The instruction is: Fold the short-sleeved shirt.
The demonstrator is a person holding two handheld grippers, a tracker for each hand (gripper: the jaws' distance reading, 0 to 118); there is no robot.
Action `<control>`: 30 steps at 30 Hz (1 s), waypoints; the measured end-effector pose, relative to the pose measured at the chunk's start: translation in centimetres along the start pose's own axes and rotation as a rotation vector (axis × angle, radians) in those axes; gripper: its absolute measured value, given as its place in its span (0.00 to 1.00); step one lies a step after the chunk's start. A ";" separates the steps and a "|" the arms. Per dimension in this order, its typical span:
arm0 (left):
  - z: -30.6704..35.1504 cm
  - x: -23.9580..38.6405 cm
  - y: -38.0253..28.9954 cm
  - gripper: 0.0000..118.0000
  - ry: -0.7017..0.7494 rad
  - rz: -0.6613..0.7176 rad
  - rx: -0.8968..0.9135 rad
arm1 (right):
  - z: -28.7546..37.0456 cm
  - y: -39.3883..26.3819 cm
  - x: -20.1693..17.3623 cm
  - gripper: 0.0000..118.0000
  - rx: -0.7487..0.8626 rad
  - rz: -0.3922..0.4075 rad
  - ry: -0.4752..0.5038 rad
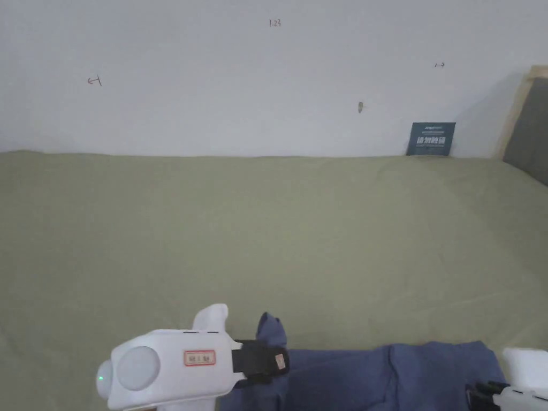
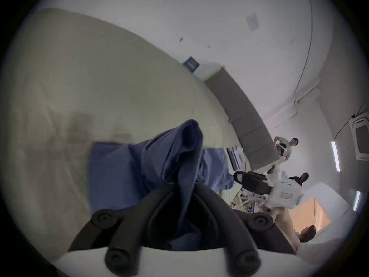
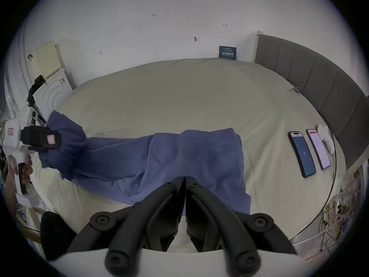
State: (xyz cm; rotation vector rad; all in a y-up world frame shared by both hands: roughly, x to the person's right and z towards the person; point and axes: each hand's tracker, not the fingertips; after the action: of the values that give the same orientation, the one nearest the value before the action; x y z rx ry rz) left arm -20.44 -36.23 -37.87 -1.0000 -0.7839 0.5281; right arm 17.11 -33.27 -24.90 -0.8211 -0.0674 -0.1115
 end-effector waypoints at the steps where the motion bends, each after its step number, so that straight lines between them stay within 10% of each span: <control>1: -0.8 -0.1 -0.3 0.05 0.003 0.012 -0.003 | 0.0 -0.1 0.1 0.06 0.000 -0.002 0.000; 5: -3.7 -0.8 -0.9 0.11 -0.006 0.041 -0.014 | -0.3 -0.3 0.3 0.06 -0.002 -0.014 0.004; 8: -4.5 -2.2 -0.8 0.78 -0.051 0.163 -0.035 | -0.5 -0.3 0.6 0.06 -0.007 -0.018 -0.001; 9: -4.2 -2.7 -1.0 0.86 -0.061 0.216 -0.022 | -0.5 -0.4 0.6 0.06 -0.009 -0.019 -0.002; 14: 0.3 -4.1 -1.8 0.80 -0.275 0.253 0.166 | -0.4 -0.6 0.8 0.06 -0.015 -0.029 0.000; 17: 1.2 -5.1 -2.1 0.30 -0.253 0.253 0.191 | -0.2 -0.6 0.8 0.06 -0.010 -0.031 0.003; 20: -0.5 -5.2 -2.4 0.02 -0.154 0.281 0.141 | 0.0 -0.5 0.7 0.06 0.006 -0.043 0.013; 30: -11.9 -2.7 -7.3 0.00 -0.251 0.336 -0.025 | 0.2 -0.5 0.5 0.06 0.017 -0.036 0.024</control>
State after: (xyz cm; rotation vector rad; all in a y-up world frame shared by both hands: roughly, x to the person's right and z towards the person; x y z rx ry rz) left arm -12.46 -47.85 -36.00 -1.1091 -0.8492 0.9490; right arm 17.59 -33.54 -24.36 -0.8018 -0.0604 -0.1549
